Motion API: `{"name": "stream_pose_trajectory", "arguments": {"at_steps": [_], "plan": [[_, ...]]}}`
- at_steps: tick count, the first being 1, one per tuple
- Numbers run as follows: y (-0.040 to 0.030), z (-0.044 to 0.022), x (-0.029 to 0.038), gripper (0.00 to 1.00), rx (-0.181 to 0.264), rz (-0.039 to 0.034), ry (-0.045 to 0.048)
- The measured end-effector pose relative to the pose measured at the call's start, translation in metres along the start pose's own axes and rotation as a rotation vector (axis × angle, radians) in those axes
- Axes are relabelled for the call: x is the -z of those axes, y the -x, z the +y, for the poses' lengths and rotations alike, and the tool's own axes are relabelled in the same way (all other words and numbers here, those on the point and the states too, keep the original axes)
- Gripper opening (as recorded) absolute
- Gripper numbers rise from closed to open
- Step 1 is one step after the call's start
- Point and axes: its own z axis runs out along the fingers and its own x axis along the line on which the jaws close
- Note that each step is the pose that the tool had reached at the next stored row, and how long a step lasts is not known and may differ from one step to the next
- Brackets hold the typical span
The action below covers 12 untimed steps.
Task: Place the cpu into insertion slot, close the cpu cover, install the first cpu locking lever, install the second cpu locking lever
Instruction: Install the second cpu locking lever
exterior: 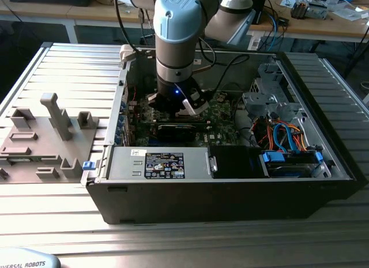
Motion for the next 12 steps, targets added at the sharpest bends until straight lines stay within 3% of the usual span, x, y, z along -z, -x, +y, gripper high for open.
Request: {"name": "stream_pose_trajectory", "arguments": {"at_steps": [6,12], "plan": [[0.0158,0.0063,0.0003,0.11,0.000,0.0022,-0.0085],[0.0301,0.0108,0.0039,0.11,0.000,0.0049,-0.0086]]}}
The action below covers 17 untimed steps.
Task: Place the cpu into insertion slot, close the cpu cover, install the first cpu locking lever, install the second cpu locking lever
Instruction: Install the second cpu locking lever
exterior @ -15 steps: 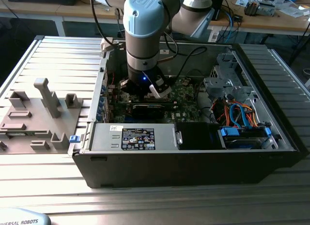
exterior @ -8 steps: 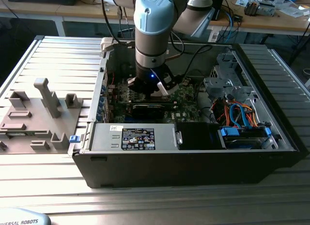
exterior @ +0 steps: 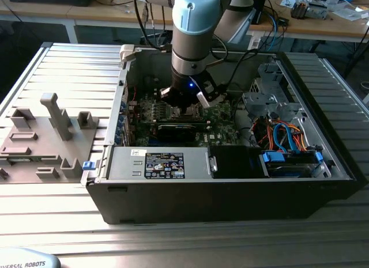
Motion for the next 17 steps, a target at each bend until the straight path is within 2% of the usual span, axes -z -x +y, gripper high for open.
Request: {"name": "stream_pose_trajectory", "arguments": {"at_steps": [5,6,7,8,9,12,13,14,16,17], "plan": [[0.0036,0.0070,0.0034,0.11,0.000,0.0009,-0.0041],[0.0044,0.0105,0.0043,0.11,0.000,0.0020,-0.0110],[0.0048,0.0135,0.0048,0.11,0.000,0.0036,-0.0214],[0.0054,0.0168,0.0052,0.11,0.000,0.0063,-0.0378],[0.0057,0.0189,0.0054,0.11,0.000,0.0081,-0.0494],[0.0069,0.0252,0.0051,0.11,0.000,0.0126,-0.0775],[0.0077,0.0281,0.0048,0.11,0.000,0.0151,-0.0904],[0.0091,0.0322,0.0042,0.11,0.000,0.0188,-0.1089],[0.0102,0.0354,0.0044,0.11,0.000,0.0214,-0.1231],[0.0121,0.0372,0.0042,0.11,0.000,0.0250,-0.1311]]}}
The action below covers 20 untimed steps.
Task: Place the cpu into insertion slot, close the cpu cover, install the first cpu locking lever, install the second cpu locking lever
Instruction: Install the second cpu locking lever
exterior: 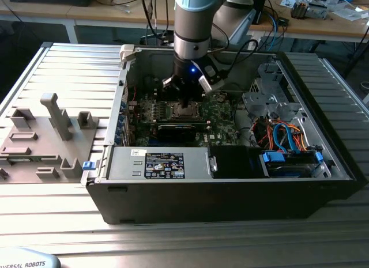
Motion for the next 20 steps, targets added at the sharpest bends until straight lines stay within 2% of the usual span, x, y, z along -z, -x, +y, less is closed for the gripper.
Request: {"name": "stream_pose_trajectory", "arguments": {"at_steps": [3,5,7,8,9,10,12,13,20], "plan": [[0.0096,0.0005,0.0003,0.11,-0.002,0.0206,-0.0013],[0.0124,0.0010,0.0041,0.11,-0.002,0.0255,-0.0031],[0.0128,0.0021,0.0174,0.11,-0.002,0.0262,-0.0051],[0.0129,0.0024,0.0214,0.11,-0.002,0.0263,-0.0058],[0.0130,0.0031,0.0306,0.11,-0.002,0.0266,-0.0074],[0.0131,0.0035,0.0360,0.11,-0.002,0.0266,-0.0079],[0.0133,0.0045,0.0523,0.11,-0.002,0.0266,-0.0081],[0.0132,0.0045,0.0543,0.11,-0.002,0.0268,-0.0080],[0.0131,0.0031,0.0544,0.11,-0.002,0.0267,-0.0081]]}}
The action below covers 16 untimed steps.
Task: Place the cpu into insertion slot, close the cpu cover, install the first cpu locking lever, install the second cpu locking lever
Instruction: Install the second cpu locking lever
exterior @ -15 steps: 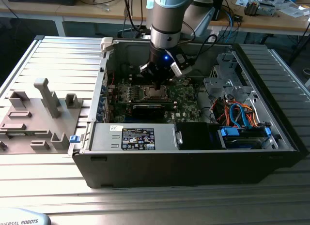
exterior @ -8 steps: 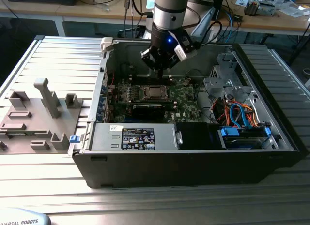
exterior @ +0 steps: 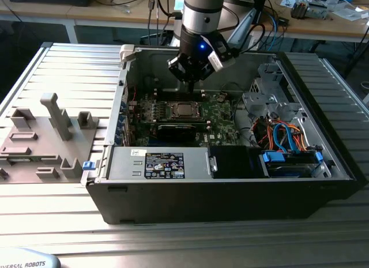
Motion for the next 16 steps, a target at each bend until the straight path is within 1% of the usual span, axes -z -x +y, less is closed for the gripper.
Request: {"name": "stream_pose_trajectory", "arguments": {"at_steps": [3,16], "plan": [[-0.0003,-0.0015,0.0001,0.11,0.000,0.0000,0.0000],[-0.0007,-0.0040,0.0002,0.11,0.000,0.0000,-0.0001]]}}
